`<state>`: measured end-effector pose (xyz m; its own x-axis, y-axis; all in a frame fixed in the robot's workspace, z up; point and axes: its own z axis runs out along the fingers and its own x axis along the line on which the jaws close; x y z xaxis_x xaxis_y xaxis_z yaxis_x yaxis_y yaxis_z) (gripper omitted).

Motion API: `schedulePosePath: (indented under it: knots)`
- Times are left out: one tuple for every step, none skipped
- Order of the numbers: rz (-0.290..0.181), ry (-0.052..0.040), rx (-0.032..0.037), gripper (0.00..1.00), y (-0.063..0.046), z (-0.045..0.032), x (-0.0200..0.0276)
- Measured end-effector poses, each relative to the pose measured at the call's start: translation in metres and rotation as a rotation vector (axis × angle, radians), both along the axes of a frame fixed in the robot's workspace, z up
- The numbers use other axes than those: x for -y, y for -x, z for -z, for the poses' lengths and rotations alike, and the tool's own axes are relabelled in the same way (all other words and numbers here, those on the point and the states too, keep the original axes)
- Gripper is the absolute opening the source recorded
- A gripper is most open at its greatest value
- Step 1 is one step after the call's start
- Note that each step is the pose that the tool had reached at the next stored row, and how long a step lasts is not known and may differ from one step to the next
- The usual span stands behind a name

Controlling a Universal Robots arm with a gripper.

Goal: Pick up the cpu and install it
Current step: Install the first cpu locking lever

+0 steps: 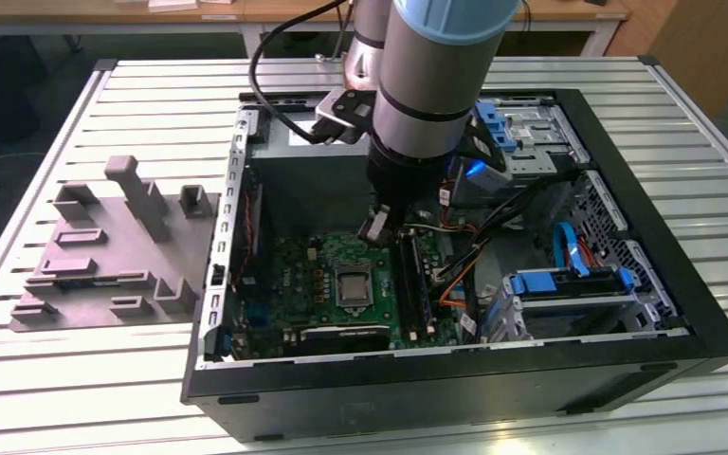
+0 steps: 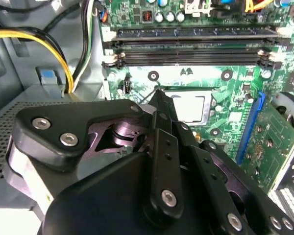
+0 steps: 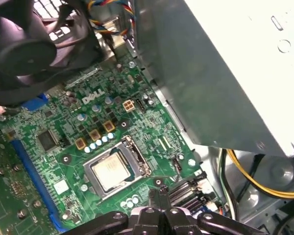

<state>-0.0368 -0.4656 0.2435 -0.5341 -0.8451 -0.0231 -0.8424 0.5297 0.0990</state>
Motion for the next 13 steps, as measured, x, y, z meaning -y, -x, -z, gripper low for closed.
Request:
schedulePosePath:
  knots:
    - [0.0, 0.0, 0.0, 0.11, -0.001, 0.0, -0.0004]
    - [0.0, 0.0, 0.0, 0.11, -0.003, 0.0, -0.0008]
    - [0.0, 0.0, -0.0001, 0.11, -0.004, 0.0, -0.0015]
    - [0.0, 0.0, -0.0001, 0.11, -0.006, 0.0, -0.0023]
    - [0.0, -0.0001, -0.0001, 0.11, -0.007, 0.0, -0.0035]
    - [0.0, -0.0001, -0.0001, 0.11, -0.008, 0.0, -0.0049]
    - [0.0, 0.0, -0.0001, 0.11, -0.009, 0.0, -0.0067]
    - [0.0, 0.0001, -0.0001, 0.11, -0.009, 0.0, -0.0087]
    - [0.0, 0.0001, -0.0001, 0.11, -0.01, 0.0, -0.0106]
    - [0.0, 0.0, 0.0, 0.11, -0.01, 0.0001, -0.0126]
    - [0.0, 0.0001, -0.0001, 0.11, -0.011, 0.0001, -0.0145]
    - [0.0, 0.0, -0.0001, 0.11, -0.011, 0.0002, -0.0162]
    - [0.0, 0.0, -0.0001, 0.11, -0.011, 0.0003, -0.0177]
